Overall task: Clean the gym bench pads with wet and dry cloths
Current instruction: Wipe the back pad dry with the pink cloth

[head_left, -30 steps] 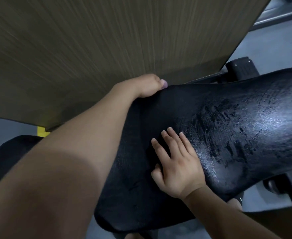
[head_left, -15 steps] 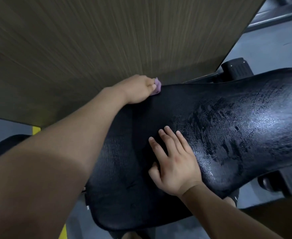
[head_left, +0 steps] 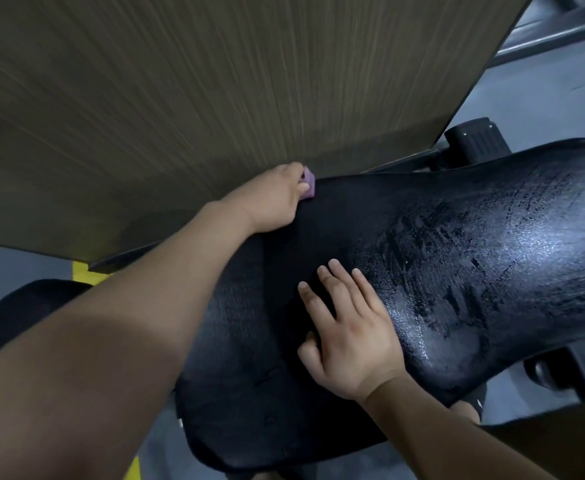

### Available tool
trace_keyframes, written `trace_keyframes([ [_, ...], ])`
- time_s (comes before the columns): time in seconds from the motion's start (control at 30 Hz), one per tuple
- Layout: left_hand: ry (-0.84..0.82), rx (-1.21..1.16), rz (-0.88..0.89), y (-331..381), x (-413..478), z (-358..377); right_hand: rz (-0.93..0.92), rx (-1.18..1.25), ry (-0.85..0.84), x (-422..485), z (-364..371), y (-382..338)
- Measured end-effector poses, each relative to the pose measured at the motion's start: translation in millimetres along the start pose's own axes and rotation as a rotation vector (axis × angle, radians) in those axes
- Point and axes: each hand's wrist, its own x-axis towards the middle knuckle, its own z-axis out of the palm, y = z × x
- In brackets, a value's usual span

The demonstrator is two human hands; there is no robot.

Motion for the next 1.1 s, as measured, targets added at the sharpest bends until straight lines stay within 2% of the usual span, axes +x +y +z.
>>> trace_keyframes([
  [0.13,0.017,-0.195,0.051,3.9,-3.0,2.3,0.005,-0.008,-0.012,0.4,0.1,-0.3],
  [0.37,0.04,-0.017,0.037,12.5,1.4,0.8,0.008,-0.021,-0.021,1.0,0.8,-0.9],
  [0.5,0.001,0.02,0.249,57.7,31.1,8.9,0.008,-0.02,-0.001,0.2,2.4,-1.0],
  [0.57,-0.039,0.106,0.295,75.0,41.4,11.6,0.012,-0.014,0.009,0.6,2.3,-2.0],
  [0.63,-0.011,0.09,0.325,66.1,34.2,11.0,0.006,-0.01,0.01,1.8,2.7,-1.1],
  [0.7,0.049,-0.022,0.277,36.0,14.3,11.6,0.006,-0.005,0.001,1.8,2.8,0.4],
  [0.8,0.141,-0.057,0.056,-11.7,-14.2,1.2,0.005,-0.002,0.007,1.4,2.2,-0.3],
  [0.9,0.028,0.037,-0.059,-10.8,-11.7,-12.5,0.002,0.005,0.027,2.3,2.6,-0.5],
  [0.97,-0.039,0.104,-0.085,7.4,2.9,-9.8,0.001,-0.003,0.026,2.4,2.9,-0.7],
  [1.1,-0.058,0.048,-0.003,21.5,14.2,-2.1,-0.004,-0.018,0.017,2.8,2.7,-1.8],
])
